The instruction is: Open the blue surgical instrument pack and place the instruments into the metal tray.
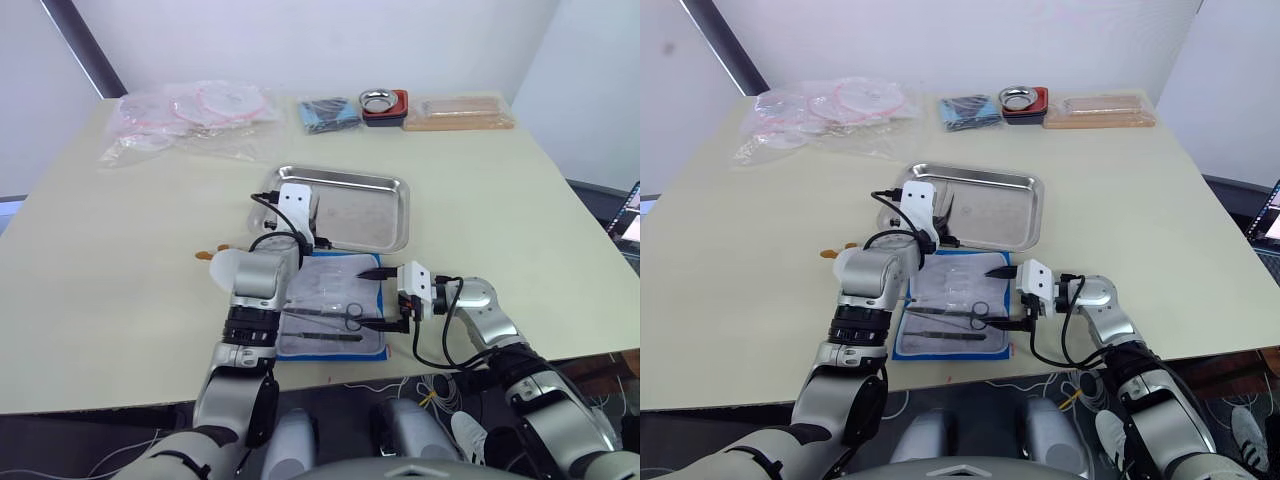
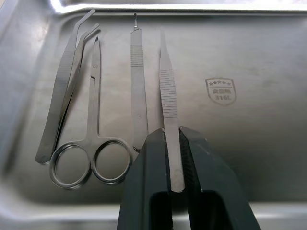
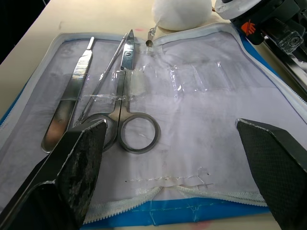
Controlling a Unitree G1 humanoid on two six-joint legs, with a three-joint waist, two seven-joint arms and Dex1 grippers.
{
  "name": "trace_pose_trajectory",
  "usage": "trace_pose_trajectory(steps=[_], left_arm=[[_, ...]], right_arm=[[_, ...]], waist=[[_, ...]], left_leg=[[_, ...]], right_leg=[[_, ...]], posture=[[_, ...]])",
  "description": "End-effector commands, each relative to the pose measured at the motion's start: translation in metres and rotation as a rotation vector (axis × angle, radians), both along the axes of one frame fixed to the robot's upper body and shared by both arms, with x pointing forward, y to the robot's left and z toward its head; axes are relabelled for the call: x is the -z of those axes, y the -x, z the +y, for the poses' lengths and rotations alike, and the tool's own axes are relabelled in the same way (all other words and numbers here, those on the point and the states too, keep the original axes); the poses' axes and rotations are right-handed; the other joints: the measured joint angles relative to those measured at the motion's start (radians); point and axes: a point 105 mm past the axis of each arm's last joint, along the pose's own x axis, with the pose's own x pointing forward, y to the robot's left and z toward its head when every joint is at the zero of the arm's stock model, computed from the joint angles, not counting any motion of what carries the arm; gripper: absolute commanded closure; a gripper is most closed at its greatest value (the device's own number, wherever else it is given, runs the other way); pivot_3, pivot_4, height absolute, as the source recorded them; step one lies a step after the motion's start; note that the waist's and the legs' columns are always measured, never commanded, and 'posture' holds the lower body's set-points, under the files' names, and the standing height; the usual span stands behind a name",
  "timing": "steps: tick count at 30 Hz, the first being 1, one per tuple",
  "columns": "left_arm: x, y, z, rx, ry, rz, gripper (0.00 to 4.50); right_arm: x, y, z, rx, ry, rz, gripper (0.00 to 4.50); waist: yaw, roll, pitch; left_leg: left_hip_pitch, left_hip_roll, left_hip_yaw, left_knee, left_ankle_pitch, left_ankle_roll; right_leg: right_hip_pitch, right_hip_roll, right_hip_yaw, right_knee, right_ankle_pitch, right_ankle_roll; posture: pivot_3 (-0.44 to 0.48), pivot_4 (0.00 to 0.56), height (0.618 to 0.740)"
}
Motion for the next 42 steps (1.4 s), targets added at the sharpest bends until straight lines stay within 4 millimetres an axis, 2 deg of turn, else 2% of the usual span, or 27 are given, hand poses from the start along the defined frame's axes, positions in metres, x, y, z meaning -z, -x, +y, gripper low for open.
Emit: trace_pose_trajectory(steps=[1,2,11,18,23,29,33,42], left_arm=[[-0.009,-0.002,-0.005,0.012,0.010,-0.027,2.69],[-0.010,-0.002,-0.005,0.013,0.002,-0.032,2.48],[-0.014,-0.001,-0.005,0.009,0.008,-0.049,2.48],[-0.035,0.000,-0.001,0.058,0.019,-0.137,2.48],[-0.042,0.008,0.003,0.178,0.011,-0.177,2.48],[-0.061,0.026,-0.001,0.406,0.009,-0.295,2.48],[-0.076,0.045,-0.006,0.570,-0.005,-0.378,2.48],[-0.074,0.085,-0.003,0.821,-0.009,-0.406,2.48]], right_arm=[[0.063,0.030,-0.007,-0.006,0.161,0.210,0.00],[0.063,0.030,-0.007,-0.005,0.161,0.210,0.00],[0.062,0.029,-0.007,-0.001,0.160,0.207,0.00],[0.062,0.029,-0.008,0.001,0.161,0.209,0.00],[0.063,0.029,-0.008,-0.001,0.163,0.210,0.00],[0.062,0.027,-0.008,-0.003,0.164,0.209,0.00],[0.061,0.026,-0.008,0.002,0.162,0.207,0.00],[0.061,0.027,-0.008,-0.001,0.161,0.208,0.00]], waist=[[0.000,0.000,0.000],[0.000,0.000,0.000],[0.000,0.000,0.000],[-0.001,0.001,0.000],[-0.001,0.002,0.001],[-0.001,0.004,0.003],[-0.002,0.005,0.004],[-0.002,0.005,0.004]], left_leg=[[0.000,0.000,0.000,0.000,0.000,0.000],[0.000,0.000,0.000,0.000,0.000,0.000],[0.000,0.000,0.000,0.000,0.000,0.000],[0.000,0.000,0.000,0.000,0.000,-0.001],[0.000,0.000,-0.001,0.000,-0.002,-0.003],[0.000,0.000,-0.001,0.000,-0.002,-0.003],[0.000,0.001,0.000,0.000,-0.002,-0.003],[0.000,0.002,0.000,-0.001,-0.002,-0.003]], right_leg=[[0.000,0.000,0.000,0.000,0.000,0.000],[0.000,0.000,0.000,0.000,0.000,0.000],[0.000,0.000,0.000,0.000,0.000,0.000],[0.000,0.000,0.000,0.000,0.000,0.000],[-0.001,-0.001,0.000,-0.001,0.000,0.000],[-0.001,-0.002,0.000,-0.002,-0.002,-0.004],[-0.002,-0.004,0.001,-0.002,-0.003,-0.004],[-0.006,-0.004,0.002,-0.003,-0.003,-0.005]], posture=[[0.000,0.150,0.740],[0.000,0.150,0.740],[0.000,0.150,0.740],[0.000,0.150,0.740],[0.000,0.150,0.740],[0.000,0.150,0.740],[0.000,0.150,0.740],[0.000,0.150,0.740]])
